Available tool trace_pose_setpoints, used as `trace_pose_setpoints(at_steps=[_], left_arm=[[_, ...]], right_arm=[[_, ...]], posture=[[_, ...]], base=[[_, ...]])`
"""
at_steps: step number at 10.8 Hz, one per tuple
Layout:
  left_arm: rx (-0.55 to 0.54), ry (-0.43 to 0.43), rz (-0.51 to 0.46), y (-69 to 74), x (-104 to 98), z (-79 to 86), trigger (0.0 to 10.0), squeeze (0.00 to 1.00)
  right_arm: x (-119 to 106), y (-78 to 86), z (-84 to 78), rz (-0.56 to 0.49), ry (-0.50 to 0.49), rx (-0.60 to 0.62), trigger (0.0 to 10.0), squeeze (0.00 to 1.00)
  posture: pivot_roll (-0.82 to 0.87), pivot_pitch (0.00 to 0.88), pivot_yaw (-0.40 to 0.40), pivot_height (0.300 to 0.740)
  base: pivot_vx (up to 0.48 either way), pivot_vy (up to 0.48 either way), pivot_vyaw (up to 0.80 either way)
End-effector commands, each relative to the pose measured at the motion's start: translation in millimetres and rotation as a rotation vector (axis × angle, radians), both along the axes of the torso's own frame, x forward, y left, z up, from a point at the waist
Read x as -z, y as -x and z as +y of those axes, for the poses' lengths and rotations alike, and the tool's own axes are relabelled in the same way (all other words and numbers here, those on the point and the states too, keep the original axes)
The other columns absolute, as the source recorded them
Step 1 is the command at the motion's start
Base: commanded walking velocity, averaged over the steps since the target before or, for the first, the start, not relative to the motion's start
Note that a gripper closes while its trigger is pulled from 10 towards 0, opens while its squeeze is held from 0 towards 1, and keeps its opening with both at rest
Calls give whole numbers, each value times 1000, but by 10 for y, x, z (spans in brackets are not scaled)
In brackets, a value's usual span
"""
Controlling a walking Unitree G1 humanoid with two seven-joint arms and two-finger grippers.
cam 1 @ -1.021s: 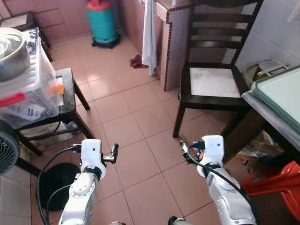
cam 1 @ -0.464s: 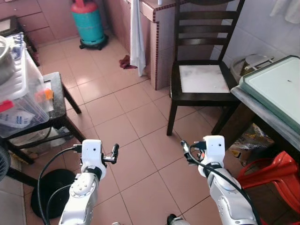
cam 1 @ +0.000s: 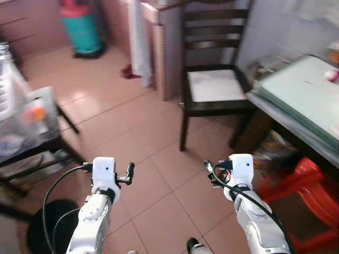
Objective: Setting the table
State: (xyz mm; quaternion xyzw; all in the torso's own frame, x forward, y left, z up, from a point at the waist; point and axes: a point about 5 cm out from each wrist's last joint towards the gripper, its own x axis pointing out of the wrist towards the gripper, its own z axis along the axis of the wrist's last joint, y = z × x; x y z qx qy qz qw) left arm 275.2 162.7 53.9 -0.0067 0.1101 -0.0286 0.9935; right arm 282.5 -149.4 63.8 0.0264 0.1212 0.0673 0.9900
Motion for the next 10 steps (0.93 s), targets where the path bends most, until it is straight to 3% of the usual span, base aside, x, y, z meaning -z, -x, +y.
trace_pose_setpoints(at_steps=[1,10], left_arm=[[-10,-6,37,47,74,34,10000,0],[-24,11,43,79,83,-11,10000,0]], right_arm=[[48,21,-15,23,-10,10,10000,0],[44,15,-84,30,14,-1,10000,0]], posture=[[-65,172,56,740],[-64,171,21,740]], base=[[0,0,-688],[-279,0,0]])
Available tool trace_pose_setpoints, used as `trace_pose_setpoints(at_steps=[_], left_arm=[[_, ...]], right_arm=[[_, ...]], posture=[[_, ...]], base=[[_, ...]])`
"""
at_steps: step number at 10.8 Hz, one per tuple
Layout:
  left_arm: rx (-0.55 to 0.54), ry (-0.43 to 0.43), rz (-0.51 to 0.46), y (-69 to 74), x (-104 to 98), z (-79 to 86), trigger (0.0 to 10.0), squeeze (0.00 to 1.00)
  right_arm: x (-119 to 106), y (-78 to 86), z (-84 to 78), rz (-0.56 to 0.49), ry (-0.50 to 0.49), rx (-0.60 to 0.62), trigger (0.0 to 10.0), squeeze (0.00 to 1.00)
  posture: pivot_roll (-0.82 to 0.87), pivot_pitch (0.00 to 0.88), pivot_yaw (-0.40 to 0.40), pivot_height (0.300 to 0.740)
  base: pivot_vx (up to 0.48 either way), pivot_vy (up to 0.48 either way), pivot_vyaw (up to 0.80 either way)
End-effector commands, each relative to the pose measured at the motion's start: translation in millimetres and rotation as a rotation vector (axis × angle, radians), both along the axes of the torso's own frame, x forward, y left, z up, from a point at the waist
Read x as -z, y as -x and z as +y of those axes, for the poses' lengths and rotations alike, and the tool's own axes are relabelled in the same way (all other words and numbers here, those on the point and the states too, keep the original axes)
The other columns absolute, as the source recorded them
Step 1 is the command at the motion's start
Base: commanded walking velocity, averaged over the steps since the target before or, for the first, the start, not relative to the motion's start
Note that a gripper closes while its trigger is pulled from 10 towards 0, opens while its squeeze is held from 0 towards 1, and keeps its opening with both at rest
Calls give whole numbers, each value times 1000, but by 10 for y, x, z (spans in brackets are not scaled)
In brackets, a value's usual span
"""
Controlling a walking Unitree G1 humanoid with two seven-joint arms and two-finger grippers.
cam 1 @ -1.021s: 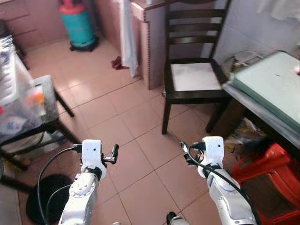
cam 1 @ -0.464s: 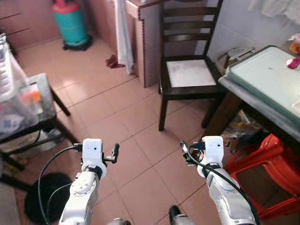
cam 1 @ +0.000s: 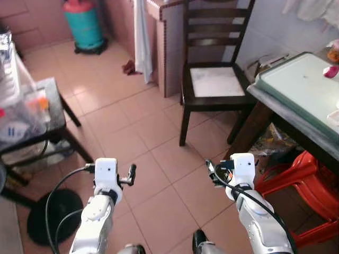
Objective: Setting the table
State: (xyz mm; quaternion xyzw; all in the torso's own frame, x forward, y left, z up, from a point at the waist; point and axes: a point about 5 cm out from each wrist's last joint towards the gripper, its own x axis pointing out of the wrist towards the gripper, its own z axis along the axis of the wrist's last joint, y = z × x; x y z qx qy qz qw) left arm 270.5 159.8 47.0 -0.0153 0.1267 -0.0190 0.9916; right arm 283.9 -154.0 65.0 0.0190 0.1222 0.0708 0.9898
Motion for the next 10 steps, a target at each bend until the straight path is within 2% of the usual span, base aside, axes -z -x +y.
trace_pose_setpoints(at_steps=[1,2,3,7,10], left_arm=[[-4,-4,12,38,15,27,10000,0],[-8,-7,13,33,9,46,10000,0],[-8,-10,14,30,4,57,10000,0],[20,-36,-5,-16,-74,43,10000,0],[-3,-26,21,-18,-57,64,10000,0]], right_arm=[[51,18,-44,28,1,9,10000,0],[49,11,-39,27,2,12,10000,0],[60,21,-33,29,0,15,10000,0],[104,62,-27,39,-11,32,10000,0],[102,53,-32,36,-16,40,10000,0]], posture=[[-62,171,25,740],[-61,172,30,740],[-60,172,35,740],[-58,172,56,740],[-59,173,60,740]], base=[[281,0,0],[-401,0,0],[281,0,0],[-388,0,0],[-415,0,0]])
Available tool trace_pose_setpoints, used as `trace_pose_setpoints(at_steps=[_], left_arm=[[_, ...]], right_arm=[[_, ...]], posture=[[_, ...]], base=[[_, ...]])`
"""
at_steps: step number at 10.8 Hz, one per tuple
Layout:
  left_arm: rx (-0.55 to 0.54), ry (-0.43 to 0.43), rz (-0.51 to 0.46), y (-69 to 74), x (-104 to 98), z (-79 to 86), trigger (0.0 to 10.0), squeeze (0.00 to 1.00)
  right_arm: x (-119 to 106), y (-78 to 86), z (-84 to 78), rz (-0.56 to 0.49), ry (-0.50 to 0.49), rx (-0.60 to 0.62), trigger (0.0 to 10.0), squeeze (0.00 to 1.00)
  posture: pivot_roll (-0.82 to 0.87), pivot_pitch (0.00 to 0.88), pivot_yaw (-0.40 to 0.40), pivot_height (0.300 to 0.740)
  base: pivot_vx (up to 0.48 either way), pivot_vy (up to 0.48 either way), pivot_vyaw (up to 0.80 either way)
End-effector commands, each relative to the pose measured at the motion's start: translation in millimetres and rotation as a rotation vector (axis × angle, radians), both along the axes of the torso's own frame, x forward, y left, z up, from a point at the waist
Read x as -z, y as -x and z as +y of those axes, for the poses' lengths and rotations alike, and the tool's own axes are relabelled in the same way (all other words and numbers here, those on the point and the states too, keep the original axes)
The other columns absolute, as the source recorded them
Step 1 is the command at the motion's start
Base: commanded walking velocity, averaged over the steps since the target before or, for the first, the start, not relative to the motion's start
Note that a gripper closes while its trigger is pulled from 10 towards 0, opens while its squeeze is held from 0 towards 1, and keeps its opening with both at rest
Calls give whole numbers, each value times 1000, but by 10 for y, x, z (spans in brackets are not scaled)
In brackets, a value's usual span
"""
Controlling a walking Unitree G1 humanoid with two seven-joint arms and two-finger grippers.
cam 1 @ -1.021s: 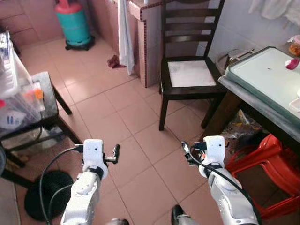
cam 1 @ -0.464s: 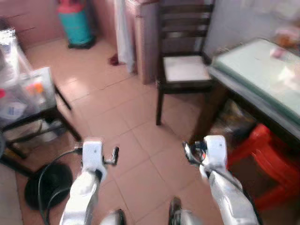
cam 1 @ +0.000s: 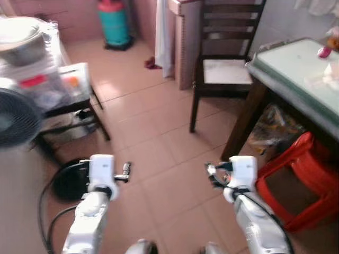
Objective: Setting the table
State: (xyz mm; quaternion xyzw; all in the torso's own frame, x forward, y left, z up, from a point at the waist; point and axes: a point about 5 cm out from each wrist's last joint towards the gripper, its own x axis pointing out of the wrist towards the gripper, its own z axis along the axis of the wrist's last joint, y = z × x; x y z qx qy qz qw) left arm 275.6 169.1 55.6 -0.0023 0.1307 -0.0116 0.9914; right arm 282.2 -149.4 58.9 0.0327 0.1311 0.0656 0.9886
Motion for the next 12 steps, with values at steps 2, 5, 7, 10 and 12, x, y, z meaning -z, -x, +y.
trace_pose_setpoints(at_steps=[2,5,7,10,12], left_arm=[[10,1,6,34,29,-26,10000,0],[66,2,-89,12,-87,-16,10000,0],[47,-33,-151,-1,-136,25,10000,0],[25,107,-85,37,-102,10,10000,0],[9,80,-108,43,-113,50,10000,0]], right_arm=[[28,19,-90,11,14,33,10000,0],[2,-3,-91,-7,4,45,10000,0],[-9,-7,-102,-16,2,52,10000,0],[-19,-5,-118,-23,9,52,10000,0],[-18,2,-125,-23,11,55,10000,0]], posture=[[-59,173,62,740],[-62,169,67,740],[-65,170,68,740],[-67,172,65,740],[-69,173,64,740]], base=[[-450,0,0],[0,0,0],[0,0,0],[0,0,0],[0,0,0]])
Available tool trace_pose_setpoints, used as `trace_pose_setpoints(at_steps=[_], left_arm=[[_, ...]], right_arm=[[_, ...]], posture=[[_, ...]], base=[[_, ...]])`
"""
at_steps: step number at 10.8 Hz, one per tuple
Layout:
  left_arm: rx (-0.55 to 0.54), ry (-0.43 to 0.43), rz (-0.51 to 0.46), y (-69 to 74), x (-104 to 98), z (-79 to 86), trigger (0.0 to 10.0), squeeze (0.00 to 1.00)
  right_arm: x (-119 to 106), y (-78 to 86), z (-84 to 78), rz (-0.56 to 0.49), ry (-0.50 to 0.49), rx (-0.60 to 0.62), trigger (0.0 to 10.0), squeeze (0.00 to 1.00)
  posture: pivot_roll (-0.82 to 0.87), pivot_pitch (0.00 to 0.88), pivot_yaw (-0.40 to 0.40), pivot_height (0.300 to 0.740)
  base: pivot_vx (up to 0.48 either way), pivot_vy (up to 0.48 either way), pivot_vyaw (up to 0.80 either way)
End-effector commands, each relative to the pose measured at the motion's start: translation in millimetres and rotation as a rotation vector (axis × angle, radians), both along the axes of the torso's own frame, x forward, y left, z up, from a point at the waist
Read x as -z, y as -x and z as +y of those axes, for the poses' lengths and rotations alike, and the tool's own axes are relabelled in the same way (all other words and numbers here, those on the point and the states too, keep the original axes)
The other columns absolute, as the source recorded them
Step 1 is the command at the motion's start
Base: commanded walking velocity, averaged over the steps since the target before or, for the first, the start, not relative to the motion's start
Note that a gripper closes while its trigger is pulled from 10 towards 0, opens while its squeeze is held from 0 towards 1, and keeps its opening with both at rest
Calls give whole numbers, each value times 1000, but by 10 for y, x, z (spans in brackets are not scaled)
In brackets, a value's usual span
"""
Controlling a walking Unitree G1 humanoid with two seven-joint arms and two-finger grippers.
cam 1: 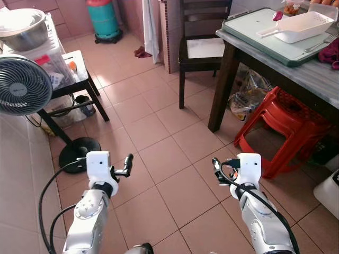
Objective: Setting the table
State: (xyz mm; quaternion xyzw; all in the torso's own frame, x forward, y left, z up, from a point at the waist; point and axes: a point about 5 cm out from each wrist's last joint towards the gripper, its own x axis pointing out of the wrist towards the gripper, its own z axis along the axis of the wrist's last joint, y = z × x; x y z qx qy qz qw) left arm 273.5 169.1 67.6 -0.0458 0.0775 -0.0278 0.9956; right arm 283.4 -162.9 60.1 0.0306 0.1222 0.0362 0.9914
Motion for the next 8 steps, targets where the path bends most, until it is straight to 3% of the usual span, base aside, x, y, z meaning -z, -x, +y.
trace_pose_setpoints(at_steps=[1,4,7,8], left_arm=[[-15,-5,11,31,7,49,10000,0],[28,-60,-1,70,38,1,10000,0],[54,-52,-7,71,34,28,10000,0],[56,-46,-5,70,40,29,10000,0]], right_arm=[[12,23,3,11,5,-4,10000,0],[26,38,-10,21,-1,3,10000,0],[50,63,6,27,1,-1,10000,0],[46,61,4,25,3,-3,10000,0]], posture=[[-70,175,62,740],[-74,180,64,740],[-73,181,65,740],[-75,181,67,740]], base=[[0,0,0],[0,0,-769],[0,0,-775],[307,0,-775]])
